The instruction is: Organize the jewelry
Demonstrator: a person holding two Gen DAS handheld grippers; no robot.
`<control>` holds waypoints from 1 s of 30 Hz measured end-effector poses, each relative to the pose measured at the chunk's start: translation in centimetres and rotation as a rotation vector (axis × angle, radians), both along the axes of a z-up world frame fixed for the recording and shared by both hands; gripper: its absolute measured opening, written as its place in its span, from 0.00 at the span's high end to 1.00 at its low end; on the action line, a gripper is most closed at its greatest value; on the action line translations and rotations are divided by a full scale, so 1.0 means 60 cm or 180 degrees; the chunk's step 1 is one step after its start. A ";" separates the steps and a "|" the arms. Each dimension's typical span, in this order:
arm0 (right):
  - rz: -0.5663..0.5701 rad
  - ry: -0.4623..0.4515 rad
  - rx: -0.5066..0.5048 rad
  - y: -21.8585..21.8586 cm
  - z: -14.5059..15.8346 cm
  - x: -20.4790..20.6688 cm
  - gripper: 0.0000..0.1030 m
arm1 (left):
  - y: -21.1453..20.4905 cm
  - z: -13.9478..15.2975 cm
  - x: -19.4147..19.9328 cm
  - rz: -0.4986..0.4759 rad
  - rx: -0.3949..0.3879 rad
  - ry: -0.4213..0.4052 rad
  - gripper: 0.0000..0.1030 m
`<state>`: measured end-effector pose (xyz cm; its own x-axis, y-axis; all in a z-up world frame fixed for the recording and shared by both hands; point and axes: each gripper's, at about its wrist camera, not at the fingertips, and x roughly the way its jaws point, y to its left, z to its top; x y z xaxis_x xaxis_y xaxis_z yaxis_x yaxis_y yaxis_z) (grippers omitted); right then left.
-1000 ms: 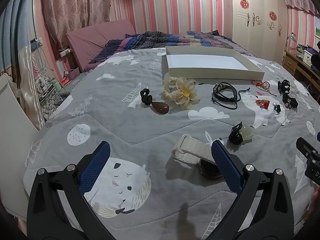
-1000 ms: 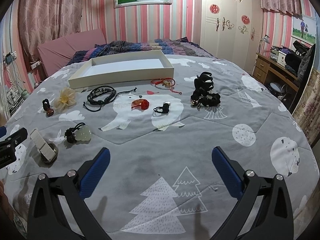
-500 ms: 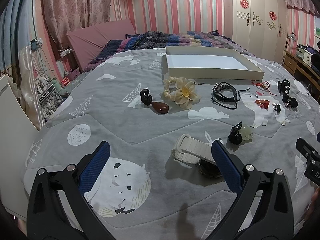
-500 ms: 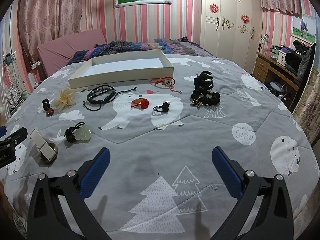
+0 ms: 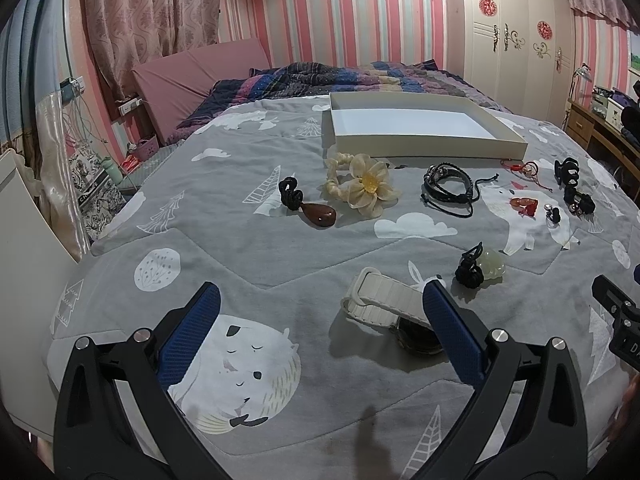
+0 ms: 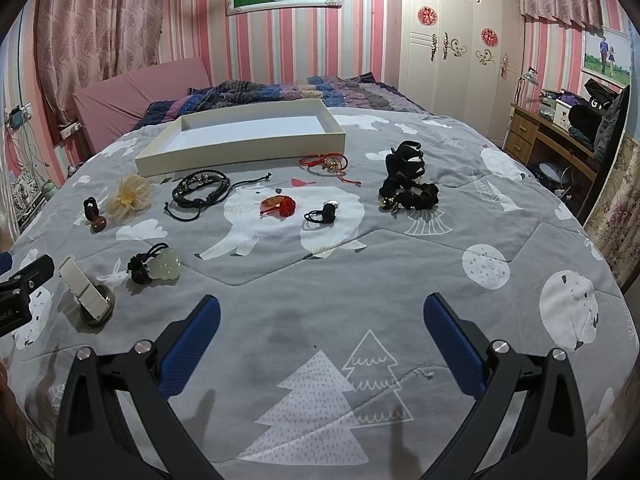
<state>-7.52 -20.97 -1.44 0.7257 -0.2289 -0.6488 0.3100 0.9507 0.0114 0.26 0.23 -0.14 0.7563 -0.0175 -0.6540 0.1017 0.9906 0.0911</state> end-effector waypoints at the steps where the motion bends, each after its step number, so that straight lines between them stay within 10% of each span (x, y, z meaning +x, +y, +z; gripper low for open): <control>1: 0.0000 -0.0001 -0.0002 0.000 0.000 0.000 0.02 | 0.000 0.000 0.000 0.0000 0.0000 0.0005 0.03; 30: -0.0057 0.0007 0.0029 -0.010 0.000 -0.004 0.02 | 0.004 -0.002 0.005 0.0019 0.0001 0.0071 0.03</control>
